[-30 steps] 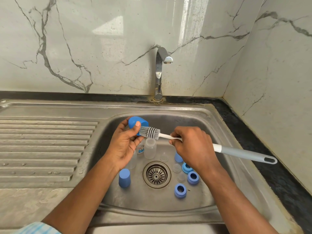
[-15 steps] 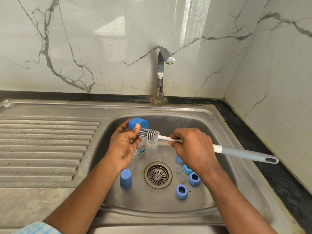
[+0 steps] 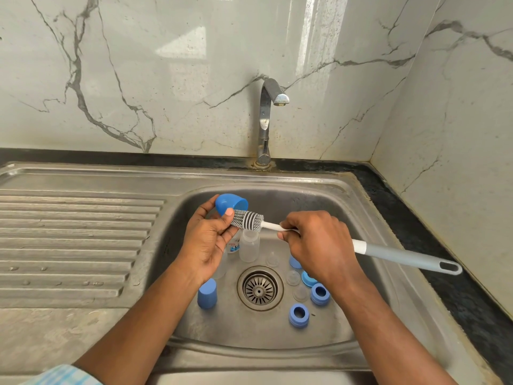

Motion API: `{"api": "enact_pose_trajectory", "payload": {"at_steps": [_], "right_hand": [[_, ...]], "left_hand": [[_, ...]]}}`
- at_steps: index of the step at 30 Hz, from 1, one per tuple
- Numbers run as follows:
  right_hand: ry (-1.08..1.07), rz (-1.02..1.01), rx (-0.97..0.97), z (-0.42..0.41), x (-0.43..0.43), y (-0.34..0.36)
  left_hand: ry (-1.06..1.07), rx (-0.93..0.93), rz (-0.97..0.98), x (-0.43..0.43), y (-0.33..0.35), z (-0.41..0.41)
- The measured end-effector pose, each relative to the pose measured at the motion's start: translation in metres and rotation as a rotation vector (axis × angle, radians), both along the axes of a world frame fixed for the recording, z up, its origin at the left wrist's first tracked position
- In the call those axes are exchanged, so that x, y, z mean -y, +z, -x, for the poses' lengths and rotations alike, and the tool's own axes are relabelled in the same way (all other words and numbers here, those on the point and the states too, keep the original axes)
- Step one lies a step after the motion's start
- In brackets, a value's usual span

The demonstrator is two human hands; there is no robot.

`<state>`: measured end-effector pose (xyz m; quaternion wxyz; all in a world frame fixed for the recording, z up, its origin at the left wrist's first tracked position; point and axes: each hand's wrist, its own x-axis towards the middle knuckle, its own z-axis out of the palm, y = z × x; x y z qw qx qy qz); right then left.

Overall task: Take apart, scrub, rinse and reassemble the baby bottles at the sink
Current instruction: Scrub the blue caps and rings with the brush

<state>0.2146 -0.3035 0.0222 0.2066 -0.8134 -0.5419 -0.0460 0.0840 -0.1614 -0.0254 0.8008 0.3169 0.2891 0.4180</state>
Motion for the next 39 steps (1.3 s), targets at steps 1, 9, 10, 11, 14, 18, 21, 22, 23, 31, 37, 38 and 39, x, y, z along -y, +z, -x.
{"api": "enact_pose_trajectory", "payload": {"at_steps": [1,9,10,11,14,18,21,22,23,31,37,38,39], "right_hand": [[0.004,0.007,0.015,0.000,0.000,0.000],[0.005,0.053,0.035,0.007,-0.008,-0.007],[0.015,0.062,0.030,0.008,-0.008,-0.008],[0.026,0.065,0.022,0.009,-0.009,-0.009],[0.061,0.089,-0.007,0.012,-0.010,-0.010],[0.121,0.149,-0.042,0.012,-0.006,-0.011],[0.128,0.134,-0.036,0.011,-0.005,-0.009],[0.118,0.118,-0.027,0.010,-0.005,-0.009],[0.102,0.097,-0.015,0.010,-0.006,-0.008],[0.053,-0.045,-0.034,0.017,-0.008,-0.009],[0.048,0.011,-0.002,0.016,-0.008,-0.006],[0.048,0.020,0.006,0.014,-0.007,-0.006],[0.055,0.031,0.011,0.013,-0.006,-0.006]], "left_hand": [[-0.002,0.010,-0.005,0.002,0.000,0.000],[-0.089,0.115,-0.012,0.023,-0.003,-0.008],[-0.092,0.140,0.001,0.022,-0.001,-0.007],[-0.089,0.150,0.000,0.022,0.000,-0.006],[-0.037,0.050,-0.085,0.020,0.002,-0.007],[0.027,0.029,-0.098,0.006,0.004,-0.003],[-0.010,0.110,-0.059,0.003,0.003,-0.001],[-0.042,0.123,-0.048,0.007,0.003,-0.003],[-0.068,0.136,-0.041,0.013,0.001,-0.004],[-0.044,0.015,-0.121,0.020,0.001,-0.006],[-0.021,-0.151,-0.236,0.021,0.005,-0.006],[-0.011,-0.162,-0.243,0.021,0.006,-0.007],[-0.001,-0.155,-0.237,0.019,0.006,-0.006]]}}
